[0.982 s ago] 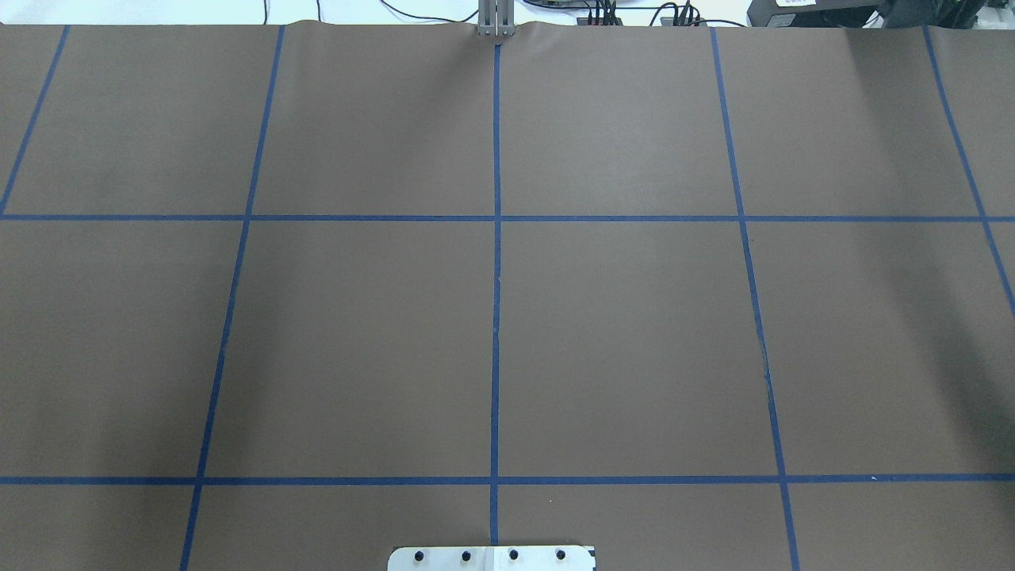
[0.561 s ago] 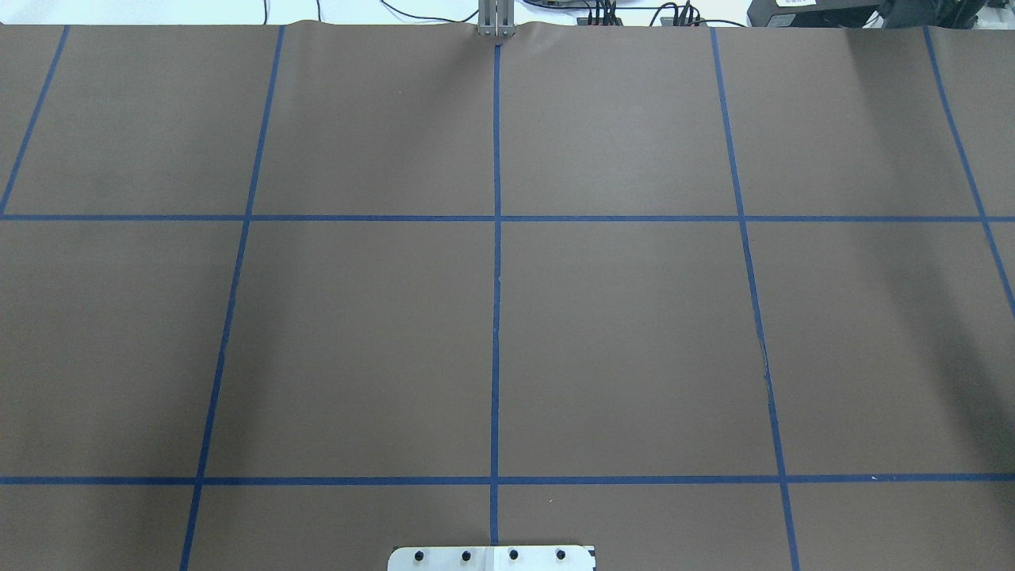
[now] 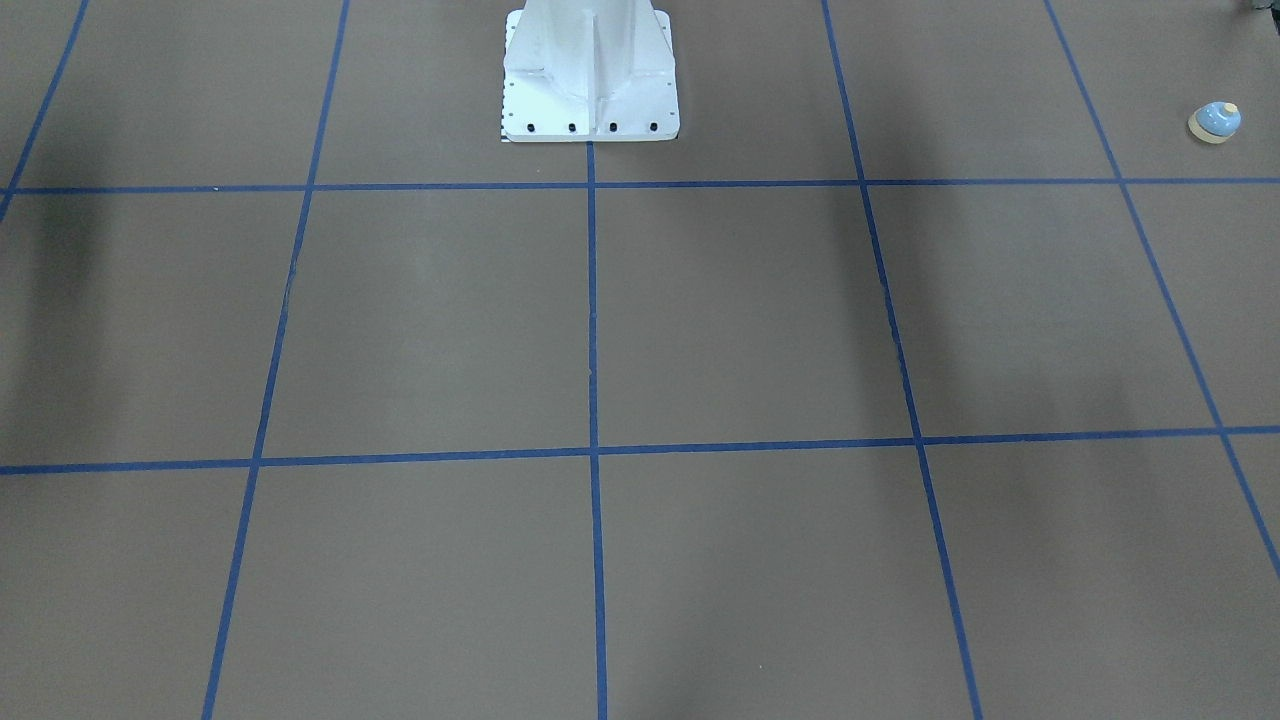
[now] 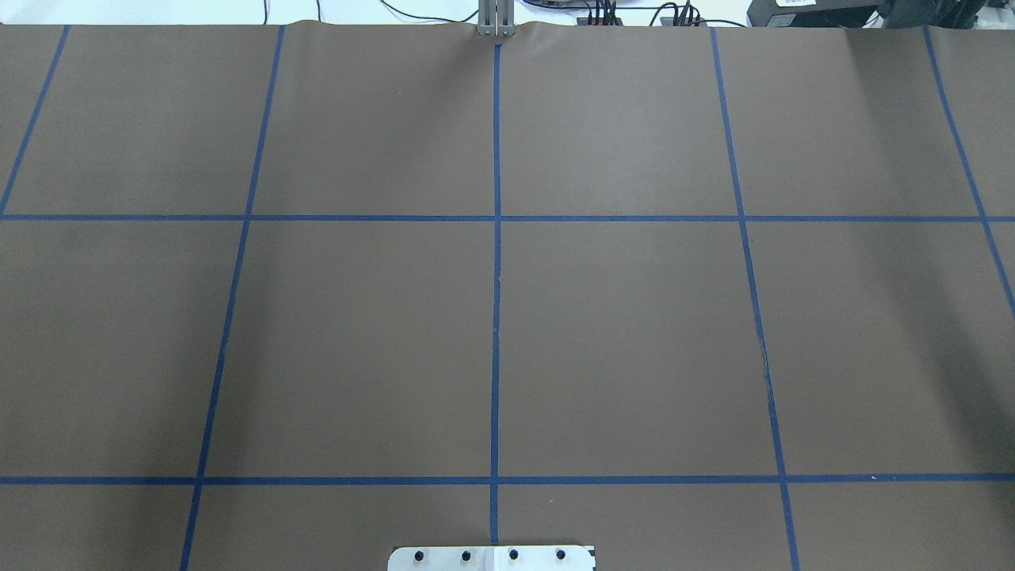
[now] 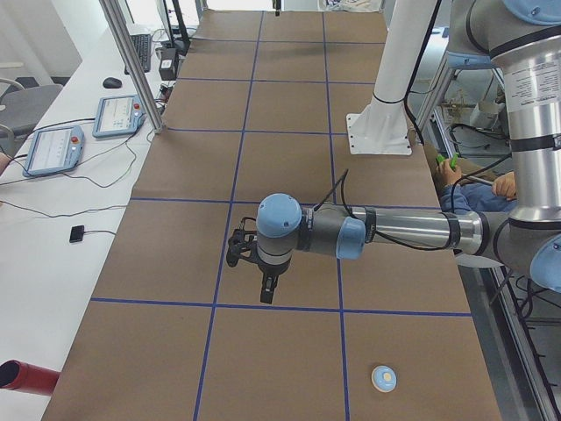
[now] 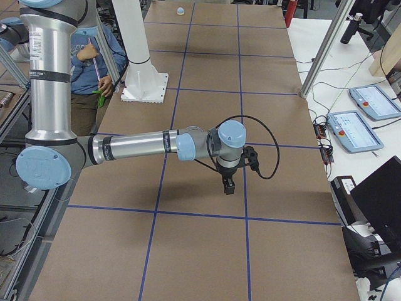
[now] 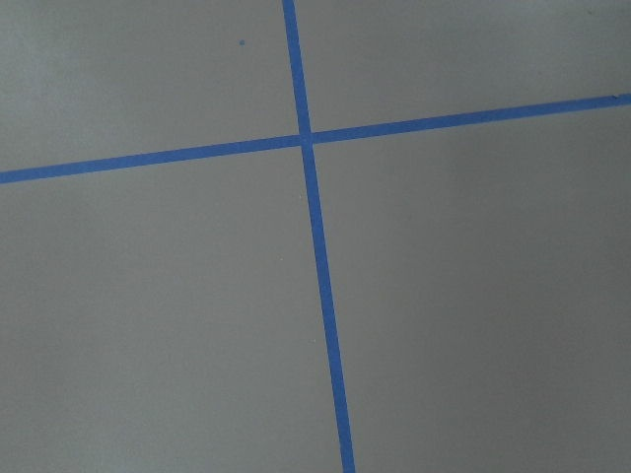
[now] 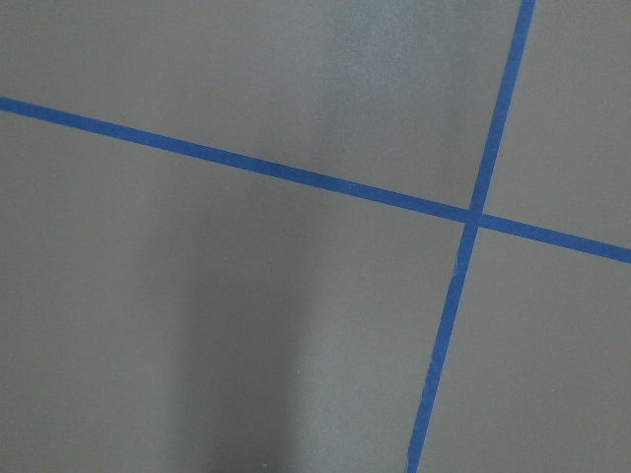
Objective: Place and press bell with both arms
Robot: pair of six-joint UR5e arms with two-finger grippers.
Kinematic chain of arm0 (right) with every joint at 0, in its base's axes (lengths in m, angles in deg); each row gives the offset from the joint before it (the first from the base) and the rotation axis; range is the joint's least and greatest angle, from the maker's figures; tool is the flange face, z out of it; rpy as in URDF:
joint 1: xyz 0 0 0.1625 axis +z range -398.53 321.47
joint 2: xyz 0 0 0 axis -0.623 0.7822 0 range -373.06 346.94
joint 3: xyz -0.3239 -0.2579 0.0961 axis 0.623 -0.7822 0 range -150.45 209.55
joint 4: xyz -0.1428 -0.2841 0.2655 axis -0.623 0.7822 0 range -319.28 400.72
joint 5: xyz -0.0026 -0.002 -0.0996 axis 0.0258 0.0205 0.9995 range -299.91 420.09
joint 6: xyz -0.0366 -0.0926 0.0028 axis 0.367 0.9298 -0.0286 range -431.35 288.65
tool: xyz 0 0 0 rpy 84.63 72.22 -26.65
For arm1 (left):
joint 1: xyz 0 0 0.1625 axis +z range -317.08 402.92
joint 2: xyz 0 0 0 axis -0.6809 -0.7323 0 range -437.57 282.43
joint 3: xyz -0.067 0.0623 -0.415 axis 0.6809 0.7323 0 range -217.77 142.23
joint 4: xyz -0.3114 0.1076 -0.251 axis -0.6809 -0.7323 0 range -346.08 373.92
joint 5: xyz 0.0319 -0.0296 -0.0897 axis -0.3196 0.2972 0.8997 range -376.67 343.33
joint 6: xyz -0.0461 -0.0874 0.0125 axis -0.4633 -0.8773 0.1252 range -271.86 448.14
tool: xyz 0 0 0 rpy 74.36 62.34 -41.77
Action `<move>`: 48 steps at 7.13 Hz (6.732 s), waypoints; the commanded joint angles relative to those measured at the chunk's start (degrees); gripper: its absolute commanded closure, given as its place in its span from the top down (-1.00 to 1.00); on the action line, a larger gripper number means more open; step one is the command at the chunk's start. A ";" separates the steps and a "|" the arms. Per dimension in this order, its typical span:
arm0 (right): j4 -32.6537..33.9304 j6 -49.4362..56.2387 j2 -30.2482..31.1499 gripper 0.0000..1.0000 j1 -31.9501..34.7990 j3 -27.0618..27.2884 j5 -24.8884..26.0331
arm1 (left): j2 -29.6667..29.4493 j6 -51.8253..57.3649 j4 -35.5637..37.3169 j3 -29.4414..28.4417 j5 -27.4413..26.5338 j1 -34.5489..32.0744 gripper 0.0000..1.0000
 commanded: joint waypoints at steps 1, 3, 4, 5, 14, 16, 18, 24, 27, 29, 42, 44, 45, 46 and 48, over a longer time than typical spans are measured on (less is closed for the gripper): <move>-0.02 -0.15 0.90 1.00 -0.06 0.39 0.07 | 1.35 -0.06 -1.02 -0.51 0.04 0.08 1.00; -4.12 -0.76 1.70 1.00 -0.15 -0.13 -0.02 | 1.89 -0.23 -0.94 -0.68 0.04 0.08 1.00; -5.28 -0.76 1.79 1.00 -0.15 -0.13 -0.10 | 1.98 -0.23 -0.93 -1.12 0.04 0.25 1.00; -5.55 -0.68 1.79 1.00 -0.50 -0.13 -0.10 | 3.80 0.03 -1.11 -1.21 0.04 0.25 0.99; -6.35 -4.45 1.88 1.00 -1.47 0.22 -6.33 | 19.99 -4.18 -19.13 -21.95 2.22 0.25 1.00; -6.61 -4.37 1.96 1.00 -1.47 1.35 -8.01 | 20.43 -4.27 -19.04 -23.52 5.92 0.34 1.00; -6.61 -4.37 1.88 1.00 -1.47 1.71 -7.93 | 20.08 -4.01 -19.04 -28.96 6.11 0.43 1.00; -6.61 -4.37 1.88 1.00 -1.47 2.06 -7.58 | 14.81 1.08 -19.13 -32.24 7.97 1.13 1.00; -6.61 -4.72 2.49 1.00 -1.47 2.85 -7.93 | 13.85 0.56 -19.30 -33.03 6.10 4.45 1.00; -6.61 -4.72 2.84 1.00 -1.47 2.94 -7.93 | 13.06 0.21 -19.04 -33.03 7.24 5.87 1.00; -6.61 -4.81 2.84 1.00 -2.26 2.94 -7.84 | 12.26 -1.72 -18.51 -36.11 7.42 10.19 0.88; -6.61 -4.72 2.84 1.00 -2.26 2.94 -7.84 | 12.26 -1.81 -18.51 -36.10 7.34 10.19 0.72; -6.61 -4.72 2.84 1.00 -2.26 2.94 -7.84 | 12.26 -1.90 -18.51 -36.02 7.42 10.19 0.09; -6.61 -4.72 2.93 1.00 -2.26 2.94 -7.93 | 12.17 -2.51 -18.51 -36.02 7.34 10.19 -0.74; -6.61 -4.72 2.84 1.00 -2.26 2.94 -7.93 | 10.77 -3.22 -18.60 -34.62 9.78 10.80 -1.00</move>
